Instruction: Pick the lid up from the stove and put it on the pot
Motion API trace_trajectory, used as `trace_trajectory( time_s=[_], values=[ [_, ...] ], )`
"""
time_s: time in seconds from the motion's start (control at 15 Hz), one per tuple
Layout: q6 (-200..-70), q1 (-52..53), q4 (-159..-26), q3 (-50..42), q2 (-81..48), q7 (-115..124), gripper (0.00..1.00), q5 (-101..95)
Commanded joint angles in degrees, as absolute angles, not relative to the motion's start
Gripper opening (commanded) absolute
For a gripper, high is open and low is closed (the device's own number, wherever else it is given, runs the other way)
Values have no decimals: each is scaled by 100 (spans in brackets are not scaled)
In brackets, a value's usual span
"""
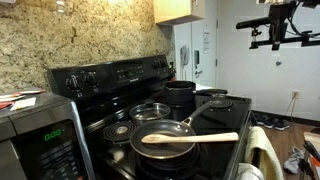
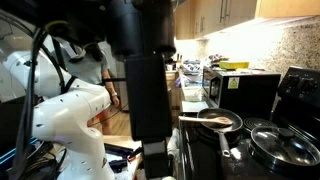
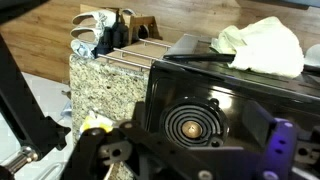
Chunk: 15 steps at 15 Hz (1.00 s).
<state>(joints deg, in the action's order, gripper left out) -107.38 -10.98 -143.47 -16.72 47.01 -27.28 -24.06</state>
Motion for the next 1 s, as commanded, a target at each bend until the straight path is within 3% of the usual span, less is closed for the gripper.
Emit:
trace_trajectory(
  time_s=[0.0,0.47,0.93],
  values=[
    [-10702,-1029,-14328,-1715,4711,-2692,100,-2442],
    [-11072,-685,-14100,-1892,4270,-2879,100,-2197],
    [-11907,227,-13147,-2052,2589,-3308,100,-1255]
  ],
)
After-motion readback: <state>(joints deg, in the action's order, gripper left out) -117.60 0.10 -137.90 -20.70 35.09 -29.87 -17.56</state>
